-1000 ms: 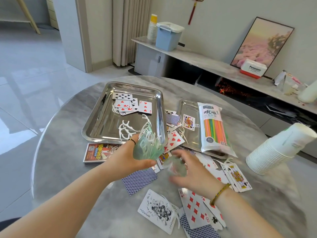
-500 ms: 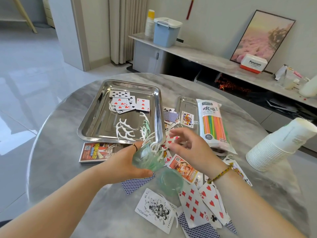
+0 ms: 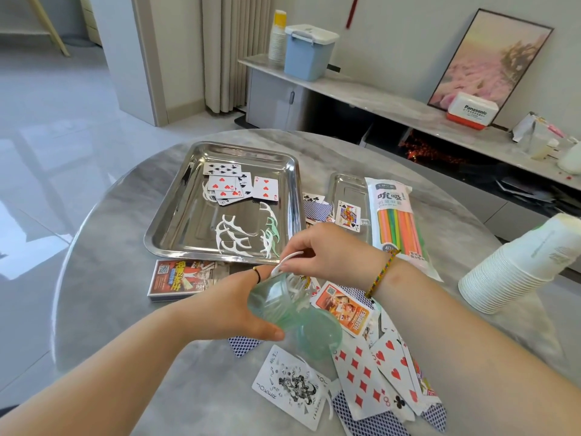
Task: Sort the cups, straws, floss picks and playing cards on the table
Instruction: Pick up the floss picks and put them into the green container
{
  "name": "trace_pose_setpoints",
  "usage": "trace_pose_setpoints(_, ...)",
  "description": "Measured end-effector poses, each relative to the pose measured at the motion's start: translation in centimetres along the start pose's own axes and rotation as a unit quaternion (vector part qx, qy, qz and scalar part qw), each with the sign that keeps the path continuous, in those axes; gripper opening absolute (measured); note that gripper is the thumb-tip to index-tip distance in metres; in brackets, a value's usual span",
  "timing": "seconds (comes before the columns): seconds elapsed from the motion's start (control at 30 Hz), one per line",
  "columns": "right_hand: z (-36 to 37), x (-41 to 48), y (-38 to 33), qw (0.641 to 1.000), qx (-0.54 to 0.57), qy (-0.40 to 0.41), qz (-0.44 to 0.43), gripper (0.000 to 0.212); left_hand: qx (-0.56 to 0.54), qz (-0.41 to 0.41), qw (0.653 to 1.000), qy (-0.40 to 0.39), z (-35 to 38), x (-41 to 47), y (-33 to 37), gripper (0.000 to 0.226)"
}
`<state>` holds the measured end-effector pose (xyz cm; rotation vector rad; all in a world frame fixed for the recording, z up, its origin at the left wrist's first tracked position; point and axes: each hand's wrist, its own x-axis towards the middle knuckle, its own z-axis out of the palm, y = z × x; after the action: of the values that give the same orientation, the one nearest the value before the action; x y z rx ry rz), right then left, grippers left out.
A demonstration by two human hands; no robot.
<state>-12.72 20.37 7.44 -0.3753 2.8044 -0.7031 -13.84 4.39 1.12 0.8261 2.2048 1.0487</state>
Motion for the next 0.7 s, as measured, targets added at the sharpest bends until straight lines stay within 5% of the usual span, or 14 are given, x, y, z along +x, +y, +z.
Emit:
trace_pose_setpoints(0.27, -0.2, -1.0, 0.5, 0.994, -0.046, 0.099, -0.024, 0.019, -0.061, -0.008, 0.998, 0.02, 0.1, 0.1, -0.3, 0.085)
trace_pose_setpoints(0.53, -2.6, -3.2, 2.5, 0.958, 0.223, 0.151, 0.098, 0.022, -0.097, -0.026, 0.991, 0.091, 0.2, 0.4, -0.4, 0.105)
trace_pose_setpoints(0.7, -2.0, -4.1, 2.0, 0.962, 0.224, 0.107, 0.11, 0.022, -0.082, -0.018, 0.99, 0.116, 0.4, 0.3, -0.2, 0.102)
